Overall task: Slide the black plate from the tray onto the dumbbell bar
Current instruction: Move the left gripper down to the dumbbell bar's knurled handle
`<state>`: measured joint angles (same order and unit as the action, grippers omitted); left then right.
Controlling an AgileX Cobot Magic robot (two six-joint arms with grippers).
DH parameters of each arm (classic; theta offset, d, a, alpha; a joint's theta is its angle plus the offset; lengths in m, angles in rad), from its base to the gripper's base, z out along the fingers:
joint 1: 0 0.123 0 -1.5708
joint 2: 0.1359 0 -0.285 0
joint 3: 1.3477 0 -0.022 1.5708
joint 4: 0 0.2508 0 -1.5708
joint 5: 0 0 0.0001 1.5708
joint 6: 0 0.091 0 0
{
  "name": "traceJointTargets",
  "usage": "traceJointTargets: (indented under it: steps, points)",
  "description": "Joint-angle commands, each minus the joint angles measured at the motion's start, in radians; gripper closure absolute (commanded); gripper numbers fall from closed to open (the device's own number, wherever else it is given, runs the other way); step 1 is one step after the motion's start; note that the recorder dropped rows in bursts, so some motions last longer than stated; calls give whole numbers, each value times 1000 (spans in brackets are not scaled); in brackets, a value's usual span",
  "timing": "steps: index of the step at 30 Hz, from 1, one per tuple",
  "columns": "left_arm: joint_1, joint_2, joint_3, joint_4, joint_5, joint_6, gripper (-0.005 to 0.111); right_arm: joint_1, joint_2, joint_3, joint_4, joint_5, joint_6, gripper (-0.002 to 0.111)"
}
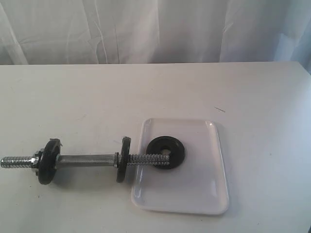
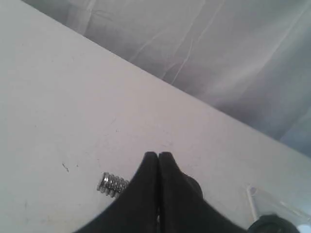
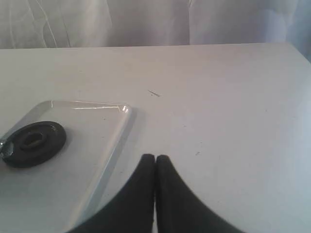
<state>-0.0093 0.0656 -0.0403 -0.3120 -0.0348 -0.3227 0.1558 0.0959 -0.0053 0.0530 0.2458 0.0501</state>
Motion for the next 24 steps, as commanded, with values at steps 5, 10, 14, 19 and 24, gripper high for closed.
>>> traceJointTargets:
  steps: [5, 10, 14, 19, 24]
  points:
    - [-4, 428, -512, 38, 312, 486, 107, -6, -4, 5, 0, -15, -9, 108]
    - [-4, 863, -928, -505, 799, 1394, 107, -6, -4, 5, 0, -15, -9, 108]
    - [-4, 1092, -1074, -558, 945, 1534, 96, -6, -4, 5, 0, -15, -9, 108]
    - [-81, 1258, -1111, -555, 975, 1644, 44, -6, -4, 5, 0, -15, -9, 108]
    - [-225, 1373, -1113, -399, 822, 1640, 36, -6, -4, 5, 0, -15, -9, 108]
